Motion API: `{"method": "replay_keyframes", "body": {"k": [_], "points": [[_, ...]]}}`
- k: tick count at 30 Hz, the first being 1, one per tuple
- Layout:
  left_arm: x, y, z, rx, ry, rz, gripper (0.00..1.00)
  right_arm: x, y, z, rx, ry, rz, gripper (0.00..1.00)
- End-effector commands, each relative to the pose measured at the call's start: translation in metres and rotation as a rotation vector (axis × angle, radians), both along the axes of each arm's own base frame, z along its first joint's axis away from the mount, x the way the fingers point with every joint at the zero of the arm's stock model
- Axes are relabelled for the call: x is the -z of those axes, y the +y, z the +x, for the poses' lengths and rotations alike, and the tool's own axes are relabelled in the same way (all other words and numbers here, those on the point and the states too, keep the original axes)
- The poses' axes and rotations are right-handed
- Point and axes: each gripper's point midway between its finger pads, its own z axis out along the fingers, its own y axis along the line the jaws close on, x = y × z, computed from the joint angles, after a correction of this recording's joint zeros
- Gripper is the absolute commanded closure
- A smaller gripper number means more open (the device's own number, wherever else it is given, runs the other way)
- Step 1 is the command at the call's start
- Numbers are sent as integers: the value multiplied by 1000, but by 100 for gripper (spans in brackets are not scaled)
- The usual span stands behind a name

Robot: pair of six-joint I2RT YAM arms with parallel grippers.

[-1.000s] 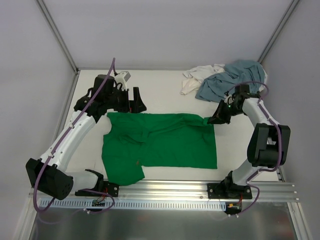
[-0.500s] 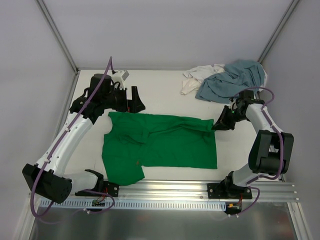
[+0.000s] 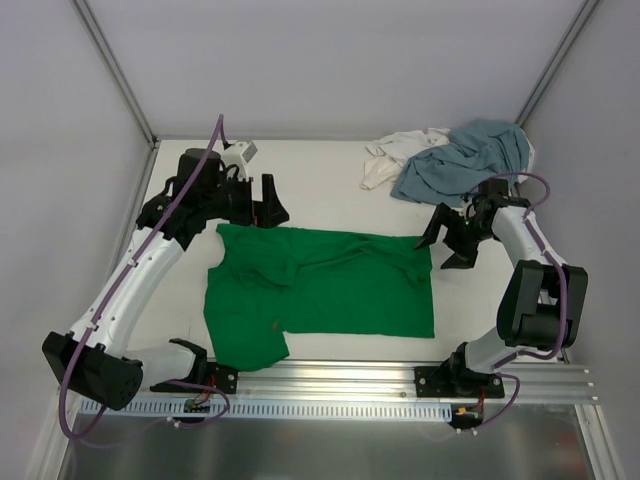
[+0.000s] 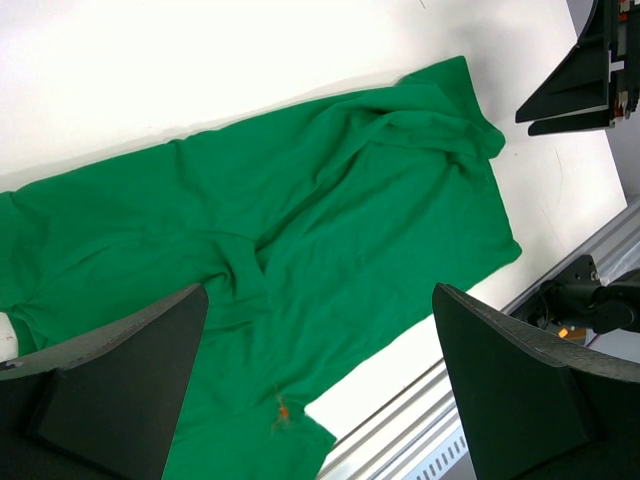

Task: Fold and stack the t-shirts
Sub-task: Fold the flattened tshirt in 1/3 of the way

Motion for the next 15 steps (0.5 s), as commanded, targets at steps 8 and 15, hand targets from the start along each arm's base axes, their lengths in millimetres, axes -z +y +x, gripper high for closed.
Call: {"method": "replay_keyframes", "body": {"k": [8,15], "points": [[26,3,-5,36,69,19,1,-57,-1,44,39,-148,19,1],[85,38,30,-123,185,-1,1,-84,4,82,70,-229,66,0]]}}
